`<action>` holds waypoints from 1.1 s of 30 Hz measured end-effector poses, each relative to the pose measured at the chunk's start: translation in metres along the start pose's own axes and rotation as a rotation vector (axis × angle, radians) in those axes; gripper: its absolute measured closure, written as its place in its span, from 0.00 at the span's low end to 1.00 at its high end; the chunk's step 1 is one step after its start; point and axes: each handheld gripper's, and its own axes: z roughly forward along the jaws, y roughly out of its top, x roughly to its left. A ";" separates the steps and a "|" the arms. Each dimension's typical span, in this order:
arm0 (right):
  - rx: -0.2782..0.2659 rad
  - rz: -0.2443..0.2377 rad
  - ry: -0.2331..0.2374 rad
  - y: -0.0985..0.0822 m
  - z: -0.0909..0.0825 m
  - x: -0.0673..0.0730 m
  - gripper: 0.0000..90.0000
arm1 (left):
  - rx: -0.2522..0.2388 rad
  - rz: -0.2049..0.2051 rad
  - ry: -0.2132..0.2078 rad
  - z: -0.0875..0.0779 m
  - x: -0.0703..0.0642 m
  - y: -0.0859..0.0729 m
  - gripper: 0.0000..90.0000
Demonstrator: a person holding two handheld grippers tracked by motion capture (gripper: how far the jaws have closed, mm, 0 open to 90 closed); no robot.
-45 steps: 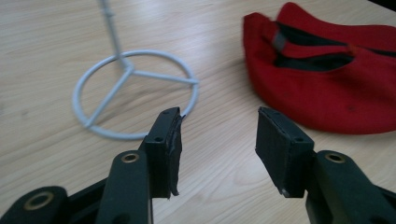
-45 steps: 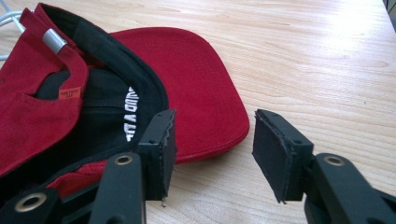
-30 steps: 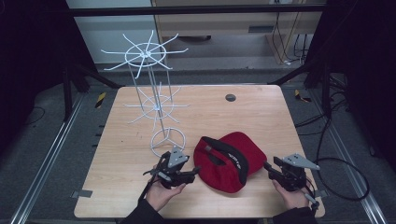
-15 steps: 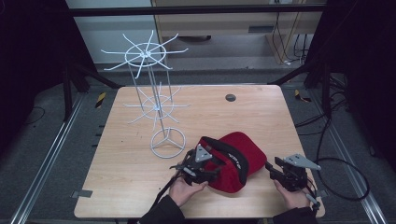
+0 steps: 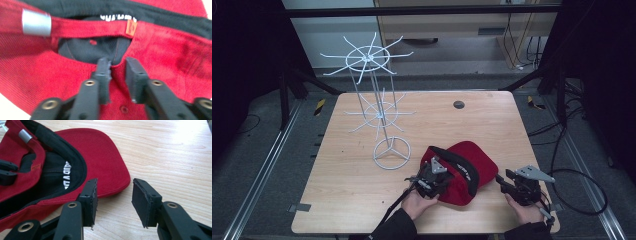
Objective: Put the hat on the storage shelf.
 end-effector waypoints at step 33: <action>0.081 -0.089 0.170 0.009 0.036 0.038 0.89 | -0.150 0.064 -0.069 -0.061 -0.001 -0.029 0.98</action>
